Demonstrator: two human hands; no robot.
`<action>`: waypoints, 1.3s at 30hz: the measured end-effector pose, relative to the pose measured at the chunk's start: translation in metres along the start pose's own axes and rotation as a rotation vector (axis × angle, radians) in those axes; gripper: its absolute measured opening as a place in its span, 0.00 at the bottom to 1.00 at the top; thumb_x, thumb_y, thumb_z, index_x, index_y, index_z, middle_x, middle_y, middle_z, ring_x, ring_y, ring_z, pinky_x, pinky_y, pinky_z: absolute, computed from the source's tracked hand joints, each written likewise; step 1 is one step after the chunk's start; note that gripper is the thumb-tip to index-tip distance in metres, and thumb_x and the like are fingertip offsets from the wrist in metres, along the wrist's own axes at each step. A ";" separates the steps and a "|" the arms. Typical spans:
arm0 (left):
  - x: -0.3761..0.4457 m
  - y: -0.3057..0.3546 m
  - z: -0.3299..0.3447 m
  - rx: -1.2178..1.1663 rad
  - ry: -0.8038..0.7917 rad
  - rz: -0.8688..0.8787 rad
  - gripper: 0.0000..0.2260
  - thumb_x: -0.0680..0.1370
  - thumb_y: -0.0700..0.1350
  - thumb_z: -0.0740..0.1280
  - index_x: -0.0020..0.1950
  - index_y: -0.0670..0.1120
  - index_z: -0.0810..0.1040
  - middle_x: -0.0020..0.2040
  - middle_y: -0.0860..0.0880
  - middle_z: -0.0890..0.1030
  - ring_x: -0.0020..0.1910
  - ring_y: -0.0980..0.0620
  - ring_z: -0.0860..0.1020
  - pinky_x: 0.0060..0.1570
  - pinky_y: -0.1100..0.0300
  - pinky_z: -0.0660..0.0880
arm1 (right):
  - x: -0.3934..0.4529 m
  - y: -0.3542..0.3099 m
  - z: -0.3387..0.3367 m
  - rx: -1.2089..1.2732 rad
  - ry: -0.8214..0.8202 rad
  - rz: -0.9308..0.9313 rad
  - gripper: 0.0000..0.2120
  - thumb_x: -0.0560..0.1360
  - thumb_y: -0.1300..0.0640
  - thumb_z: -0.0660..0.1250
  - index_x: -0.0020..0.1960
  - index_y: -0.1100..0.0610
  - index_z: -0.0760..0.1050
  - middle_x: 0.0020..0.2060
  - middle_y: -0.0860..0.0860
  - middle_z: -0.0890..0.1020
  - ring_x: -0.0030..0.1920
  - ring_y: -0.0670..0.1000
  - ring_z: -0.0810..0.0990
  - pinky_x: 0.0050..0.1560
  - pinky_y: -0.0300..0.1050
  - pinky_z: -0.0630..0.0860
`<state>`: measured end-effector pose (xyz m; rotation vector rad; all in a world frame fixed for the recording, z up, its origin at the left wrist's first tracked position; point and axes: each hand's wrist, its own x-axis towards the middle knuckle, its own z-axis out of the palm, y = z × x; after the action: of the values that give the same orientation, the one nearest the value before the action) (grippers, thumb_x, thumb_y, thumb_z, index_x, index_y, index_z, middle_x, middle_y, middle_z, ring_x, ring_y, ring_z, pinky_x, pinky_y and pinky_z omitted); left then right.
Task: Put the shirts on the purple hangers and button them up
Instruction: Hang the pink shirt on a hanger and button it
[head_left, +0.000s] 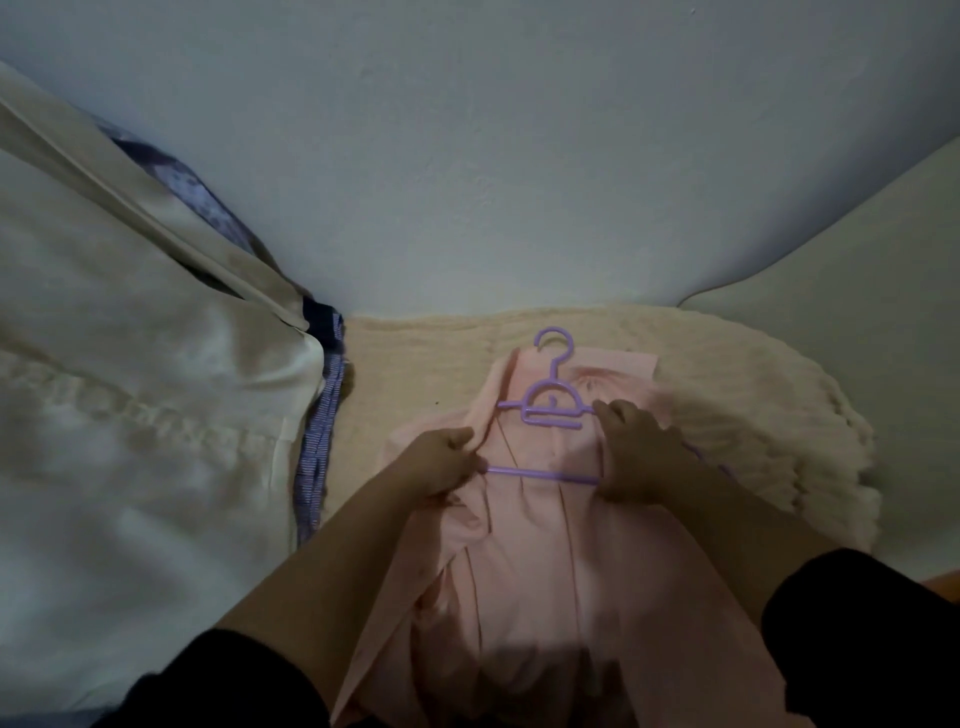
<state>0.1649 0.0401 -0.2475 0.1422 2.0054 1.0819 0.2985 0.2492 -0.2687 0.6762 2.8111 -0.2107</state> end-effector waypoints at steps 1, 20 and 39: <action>0.005 -0.004 0.002 0.067 0.021 0.031 0.28 0.75 0.38 0.69 0.74 0.47 0.66 0.46 0.45 0.83 0.26 0.56 0.71 0.27 0.66 0.70 | 0.004 0.000 0.002 0.016 0.012 -0.012 0.53 0.62 0.44 0.74 0.76 0.53 0.46 0.73 0.52 0.55 0.72 0.55 0.58 0.67 0.60 0.63; 0.074 0.015 0.017 1.184 0.165 0.649 0.53 0.57 0.77 0.63 0.78 0.57 0.53 0.76 0.50 0.60 0.75 0.48 0.57 0.70 0.48 0.52 | 0.036 0.051 -0.018 0.434 0.189 0.189 0.25 0.70 0.40 0.60 0.60 0.52 0.79 0.58 0.57 0.80 0.59 0.58 0.77 0.57 0.45 0.70; 0.059 0.018 -0.012 1.432 0.193 0.668 0.54 0.54 0.78 0.52 0.75 0.51 0.61 0.68 0.50 0.70 0.71 0.49 0.60 0.70 0.43 0.48 | 0.026 0.052 -0.050 0.680 0.239 0.191 0.17 0.73 0.72 0.58 0.60 0.65 0.77 0.58 0.59 0.79 0.61 0.56 0.75 0.50 0.30 0.64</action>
<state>0.1136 0.0699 -0.2669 1.5454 2.5927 -0.2487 0.2902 0.3162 -0.2315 1.1646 2.8460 -1.1461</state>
